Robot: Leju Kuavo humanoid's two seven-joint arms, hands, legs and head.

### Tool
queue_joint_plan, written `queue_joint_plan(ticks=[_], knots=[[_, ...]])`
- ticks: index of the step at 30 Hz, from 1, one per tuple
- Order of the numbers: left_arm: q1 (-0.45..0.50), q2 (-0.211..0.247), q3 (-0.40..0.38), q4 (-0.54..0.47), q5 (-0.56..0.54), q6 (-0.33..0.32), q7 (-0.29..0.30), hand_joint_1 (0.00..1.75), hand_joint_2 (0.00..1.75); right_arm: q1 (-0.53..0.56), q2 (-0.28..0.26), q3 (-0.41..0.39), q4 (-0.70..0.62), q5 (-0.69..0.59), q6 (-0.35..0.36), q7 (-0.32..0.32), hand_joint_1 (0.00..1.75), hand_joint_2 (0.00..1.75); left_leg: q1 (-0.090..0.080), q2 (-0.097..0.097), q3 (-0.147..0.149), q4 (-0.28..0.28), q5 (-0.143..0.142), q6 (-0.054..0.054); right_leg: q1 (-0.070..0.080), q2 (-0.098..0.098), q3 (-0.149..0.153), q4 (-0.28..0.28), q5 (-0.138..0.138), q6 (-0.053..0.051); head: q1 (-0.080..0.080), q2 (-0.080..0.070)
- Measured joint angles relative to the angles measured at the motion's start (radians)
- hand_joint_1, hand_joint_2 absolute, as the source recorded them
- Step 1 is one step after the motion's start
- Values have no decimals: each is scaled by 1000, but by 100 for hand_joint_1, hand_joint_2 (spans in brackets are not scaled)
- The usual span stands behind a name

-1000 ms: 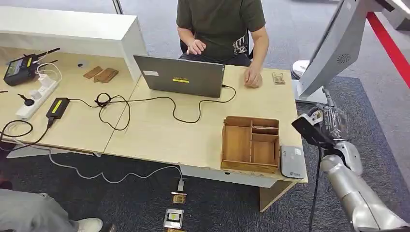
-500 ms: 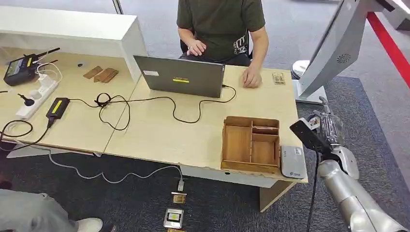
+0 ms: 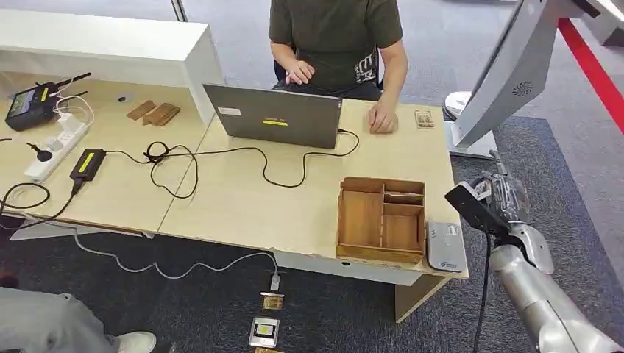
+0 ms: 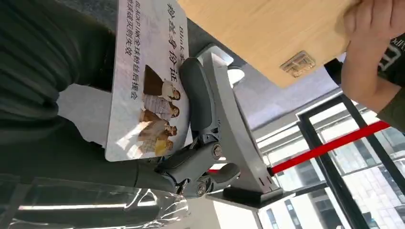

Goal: Pass the card to the sensor for recognition and then transmit it.

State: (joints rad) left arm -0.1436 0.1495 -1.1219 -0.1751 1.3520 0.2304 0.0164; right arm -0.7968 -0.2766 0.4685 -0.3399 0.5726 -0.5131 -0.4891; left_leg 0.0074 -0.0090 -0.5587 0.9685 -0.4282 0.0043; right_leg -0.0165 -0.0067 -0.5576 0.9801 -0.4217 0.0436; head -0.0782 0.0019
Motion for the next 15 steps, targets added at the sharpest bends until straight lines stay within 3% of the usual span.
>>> queue_joint_plan(ticks=[15], knots=[[-1,-11,2,0,9,47,36,0,0,98,-23,3,-3,-70,12,-35,175,175,0,0,0,0,0,0,0,0,0,0,0,0,0,0]])
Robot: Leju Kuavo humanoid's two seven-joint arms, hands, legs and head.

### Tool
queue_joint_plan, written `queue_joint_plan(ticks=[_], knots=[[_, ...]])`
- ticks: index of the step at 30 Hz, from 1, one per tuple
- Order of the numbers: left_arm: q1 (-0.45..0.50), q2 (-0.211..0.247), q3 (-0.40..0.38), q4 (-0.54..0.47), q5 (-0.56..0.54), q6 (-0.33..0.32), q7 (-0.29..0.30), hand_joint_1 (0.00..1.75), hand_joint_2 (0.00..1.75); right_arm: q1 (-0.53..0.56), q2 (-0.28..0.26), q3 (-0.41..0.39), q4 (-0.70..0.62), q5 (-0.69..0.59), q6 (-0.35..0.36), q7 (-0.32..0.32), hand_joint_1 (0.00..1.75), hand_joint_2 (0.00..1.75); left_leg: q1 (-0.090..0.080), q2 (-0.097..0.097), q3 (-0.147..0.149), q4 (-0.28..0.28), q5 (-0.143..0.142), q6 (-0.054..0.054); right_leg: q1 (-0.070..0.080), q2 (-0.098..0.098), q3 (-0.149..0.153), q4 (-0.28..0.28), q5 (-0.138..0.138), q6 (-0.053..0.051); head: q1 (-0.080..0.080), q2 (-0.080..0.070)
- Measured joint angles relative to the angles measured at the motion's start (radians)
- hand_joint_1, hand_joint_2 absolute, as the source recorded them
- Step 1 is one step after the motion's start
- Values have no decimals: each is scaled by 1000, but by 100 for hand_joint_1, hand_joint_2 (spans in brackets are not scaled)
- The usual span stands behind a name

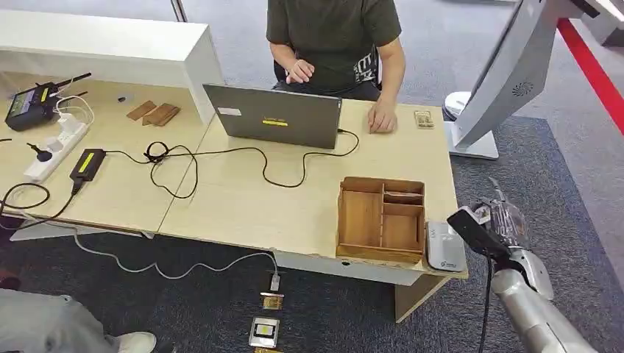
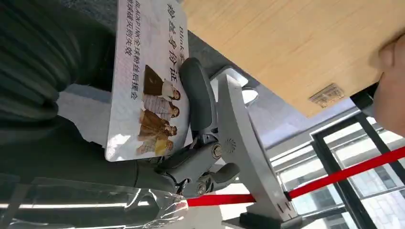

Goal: Pass the card to the sensor for recognition and then transmit it.

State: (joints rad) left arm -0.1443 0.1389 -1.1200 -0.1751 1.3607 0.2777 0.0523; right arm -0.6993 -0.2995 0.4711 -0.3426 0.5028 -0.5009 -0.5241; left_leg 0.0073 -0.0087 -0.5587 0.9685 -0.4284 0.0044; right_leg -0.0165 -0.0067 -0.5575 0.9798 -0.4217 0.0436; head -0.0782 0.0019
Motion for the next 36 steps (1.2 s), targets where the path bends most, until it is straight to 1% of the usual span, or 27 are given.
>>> queue_joint_plan(ticks=[7,16,29,36], knots=[[-2,-2,0,0,-17,9,29,0,0,15,8,1,-22,-3,9,-15,175,175,0,0,0,0,0,0,0,0,0,1,0,0,0,0],[-6,-4,0,0,-22,19,48,0,0,18,29,11,-37,0,22,0,175,175,0,0,0,0,0,0,0,0,0,0,0,0,0,0],[-9,-4,-2,0,-30,20,71,0,0,48,27,33,-22,-20,23,21,175,175,0,0,0,0,0,0,0,0,0,0,0,0,0,0],[-10,-5,-3,0,-38,31,91,0,0,61,21,36,-15,-21,40,30,175,175,0,0,0,0,0,0,0,0,0,0,0,0,0,0]])
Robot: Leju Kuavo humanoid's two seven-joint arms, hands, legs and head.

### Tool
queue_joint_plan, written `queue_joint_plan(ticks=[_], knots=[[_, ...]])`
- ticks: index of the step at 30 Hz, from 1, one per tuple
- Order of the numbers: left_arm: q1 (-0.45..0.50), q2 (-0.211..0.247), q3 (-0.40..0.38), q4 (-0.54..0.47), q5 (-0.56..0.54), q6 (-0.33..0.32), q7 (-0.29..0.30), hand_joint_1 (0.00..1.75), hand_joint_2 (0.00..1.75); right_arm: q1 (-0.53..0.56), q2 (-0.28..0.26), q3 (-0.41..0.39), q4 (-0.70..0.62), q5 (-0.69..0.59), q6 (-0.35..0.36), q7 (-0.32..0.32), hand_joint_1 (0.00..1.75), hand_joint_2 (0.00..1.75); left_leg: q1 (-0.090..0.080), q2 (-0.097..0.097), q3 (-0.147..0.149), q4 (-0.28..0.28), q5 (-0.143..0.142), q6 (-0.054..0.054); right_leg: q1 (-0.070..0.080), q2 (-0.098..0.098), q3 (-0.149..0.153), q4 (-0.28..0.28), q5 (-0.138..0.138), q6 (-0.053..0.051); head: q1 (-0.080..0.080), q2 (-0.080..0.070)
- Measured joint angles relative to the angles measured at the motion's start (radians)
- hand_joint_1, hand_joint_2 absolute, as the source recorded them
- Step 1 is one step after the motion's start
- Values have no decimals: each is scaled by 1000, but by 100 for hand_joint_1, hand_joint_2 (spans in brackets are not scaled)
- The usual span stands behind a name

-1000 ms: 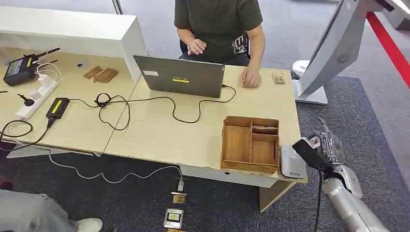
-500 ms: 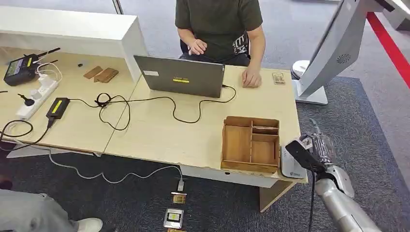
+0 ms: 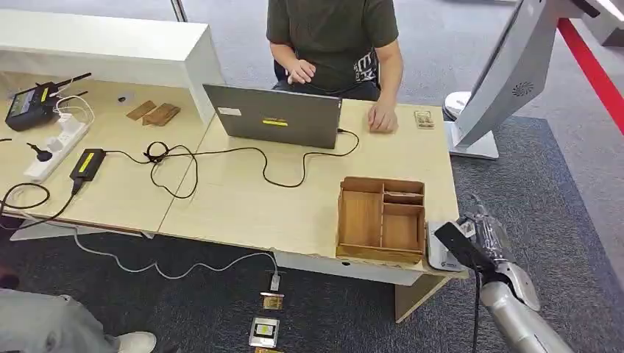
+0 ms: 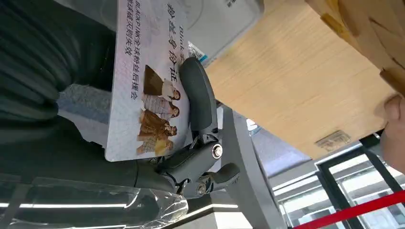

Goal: Pass the card to the sensor for recognition and then transmit it.

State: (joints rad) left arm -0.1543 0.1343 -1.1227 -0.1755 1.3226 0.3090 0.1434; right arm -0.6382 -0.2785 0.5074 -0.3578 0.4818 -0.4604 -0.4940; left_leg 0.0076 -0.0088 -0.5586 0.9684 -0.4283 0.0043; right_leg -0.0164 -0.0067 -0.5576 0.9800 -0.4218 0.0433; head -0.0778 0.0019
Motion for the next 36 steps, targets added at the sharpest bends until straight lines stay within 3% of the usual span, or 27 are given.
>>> queue_joint_plan(ticks=[18,28,36], knots=[[-4,0,-6,-1,-7,22,24,0,0,13,0,16,5,-2,12,24,175,175,0,0,1,0,0,0,0,0,1,0,0,0,0,0],[-4,1,-6,-1,8,-1,-32,0,0,22,-2,16,6,-30,10,13,175,175,0,1,2,0,0,0,0,0,2,0,0,0,0,0],[-4,2,-6,-1,4,1,-16,0,0,-21,-8,19,6,-28,-3,-12,175,175,0,1,2,0,0,0,0,0,2,0,0,0,0,0]])
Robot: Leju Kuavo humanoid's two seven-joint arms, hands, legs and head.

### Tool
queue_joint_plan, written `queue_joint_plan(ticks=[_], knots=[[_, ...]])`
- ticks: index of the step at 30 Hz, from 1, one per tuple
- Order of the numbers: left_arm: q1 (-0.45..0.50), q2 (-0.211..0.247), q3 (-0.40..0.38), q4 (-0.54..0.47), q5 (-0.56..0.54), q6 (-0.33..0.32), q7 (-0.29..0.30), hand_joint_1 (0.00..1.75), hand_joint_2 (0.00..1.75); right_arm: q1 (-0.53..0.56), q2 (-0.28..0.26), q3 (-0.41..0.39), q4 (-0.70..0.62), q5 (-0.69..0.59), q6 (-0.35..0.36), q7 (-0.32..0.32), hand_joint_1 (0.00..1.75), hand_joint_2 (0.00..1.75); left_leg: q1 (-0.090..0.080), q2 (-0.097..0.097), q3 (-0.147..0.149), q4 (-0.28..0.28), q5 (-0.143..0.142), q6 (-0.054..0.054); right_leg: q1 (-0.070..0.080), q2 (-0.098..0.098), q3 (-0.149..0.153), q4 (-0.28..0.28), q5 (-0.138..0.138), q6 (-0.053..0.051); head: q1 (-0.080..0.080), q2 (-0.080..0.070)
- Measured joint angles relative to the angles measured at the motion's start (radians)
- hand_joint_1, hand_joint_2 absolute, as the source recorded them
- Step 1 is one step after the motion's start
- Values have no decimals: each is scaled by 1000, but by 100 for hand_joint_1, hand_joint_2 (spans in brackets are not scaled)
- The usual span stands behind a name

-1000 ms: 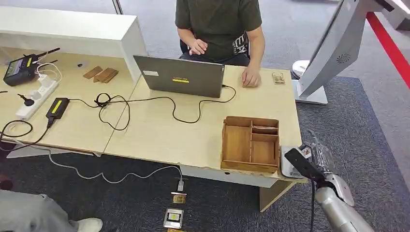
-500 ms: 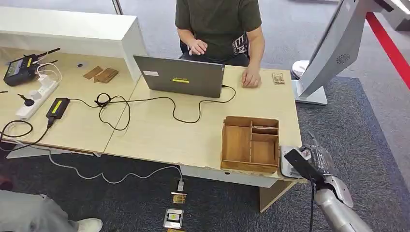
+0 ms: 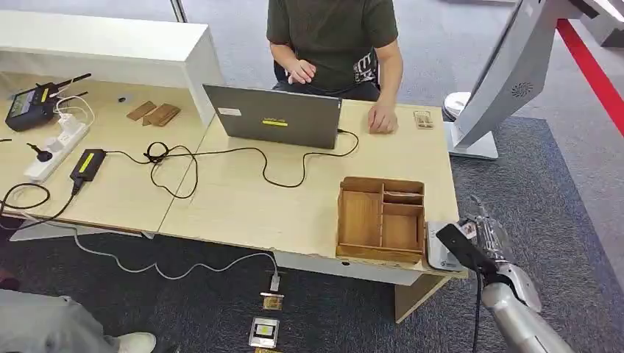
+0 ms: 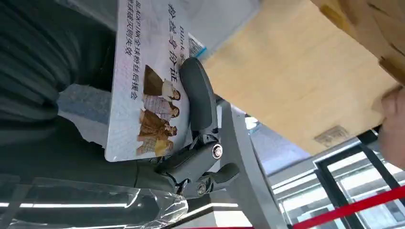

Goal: Pass the card to the sensor for recognition and then transmit it.

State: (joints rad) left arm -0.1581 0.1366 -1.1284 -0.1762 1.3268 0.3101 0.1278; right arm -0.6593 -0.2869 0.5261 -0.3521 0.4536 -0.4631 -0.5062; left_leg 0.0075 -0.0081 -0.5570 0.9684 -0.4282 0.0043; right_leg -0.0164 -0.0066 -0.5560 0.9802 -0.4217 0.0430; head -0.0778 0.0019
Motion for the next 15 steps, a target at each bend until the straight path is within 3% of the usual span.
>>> queue_joint_plan(ticks=[6,12,15], knots=[[1,0,0,0,-5,-7,0,0,0,-84,0,2,-16,5,-28,-46,175,175,0,0,-1,0,0,0,0,0,0,1,0,0,0,0],[1,5,0,0,-5,-23,0,0,0,-175,5,3,-35,13,-23,-48,175,175,0,-1,-1,0,0,-1,1,0,0,1,0,0,0,0],[1,8,0,0,-8,-34,-10,0,0,-207,13,4,-53,13,-25,-87,175,175,0,-1,-2,0,0,-1,0,0,-1,2,1,0,0,0]])
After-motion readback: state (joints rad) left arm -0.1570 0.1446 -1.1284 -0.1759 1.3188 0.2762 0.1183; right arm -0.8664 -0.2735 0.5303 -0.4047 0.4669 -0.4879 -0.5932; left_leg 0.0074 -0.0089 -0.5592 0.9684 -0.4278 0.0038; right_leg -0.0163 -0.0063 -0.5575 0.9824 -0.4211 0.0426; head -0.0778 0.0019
